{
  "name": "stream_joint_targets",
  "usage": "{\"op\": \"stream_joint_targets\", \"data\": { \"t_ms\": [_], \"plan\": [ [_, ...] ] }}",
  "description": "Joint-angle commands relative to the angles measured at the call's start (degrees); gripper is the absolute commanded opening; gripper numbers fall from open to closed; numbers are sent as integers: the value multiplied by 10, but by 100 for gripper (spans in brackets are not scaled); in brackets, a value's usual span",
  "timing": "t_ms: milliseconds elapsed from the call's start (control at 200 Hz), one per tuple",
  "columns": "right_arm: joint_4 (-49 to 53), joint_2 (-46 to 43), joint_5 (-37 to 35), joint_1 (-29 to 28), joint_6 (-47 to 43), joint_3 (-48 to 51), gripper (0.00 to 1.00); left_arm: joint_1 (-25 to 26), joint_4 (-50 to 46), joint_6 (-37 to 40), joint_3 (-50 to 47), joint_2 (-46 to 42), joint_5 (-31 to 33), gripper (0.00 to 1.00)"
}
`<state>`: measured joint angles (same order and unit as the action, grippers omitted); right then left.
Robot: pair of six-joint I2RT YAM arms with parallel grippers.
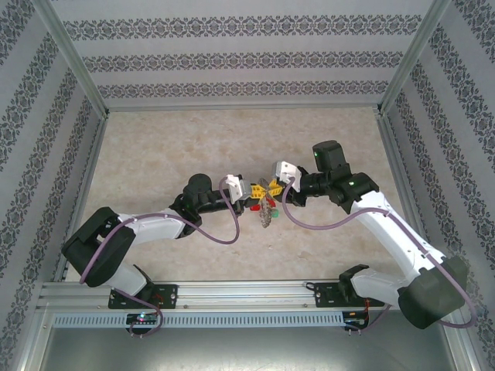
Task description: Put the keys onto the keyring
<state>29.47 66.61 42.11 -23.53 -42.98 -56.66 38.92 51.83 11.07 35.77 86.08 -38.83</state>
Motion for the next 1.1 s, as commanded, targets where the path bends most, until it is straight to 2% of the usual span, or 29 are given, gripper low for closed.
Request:
{"op": "stream_joint_targets", "data": {
  "t_ms": [0,445,744,849,954,1094],
  "plan": [
    [31,7,-14,-9,-46,-19,22,-5,3,15,21,-24,-17,0],
    [38,30,-50,-29,-77,-31,20,-5,-7,14,26,-24,-26,0],
    [44,29,-77,-35,-89,-34,9,-5,-19,16,29,-26,-25,0],
    [51,28,-88,-37,-96,-36,0,-5,-22,17,27,-26,-22,0],
    [52,25,-97,-41,-99,-38,0,-5,-29,17,26,-29,-9,0],
    [43,21,-102,-44,-88,-37,0,-5,-49,21,24,-33,10,11]
  ]
}}
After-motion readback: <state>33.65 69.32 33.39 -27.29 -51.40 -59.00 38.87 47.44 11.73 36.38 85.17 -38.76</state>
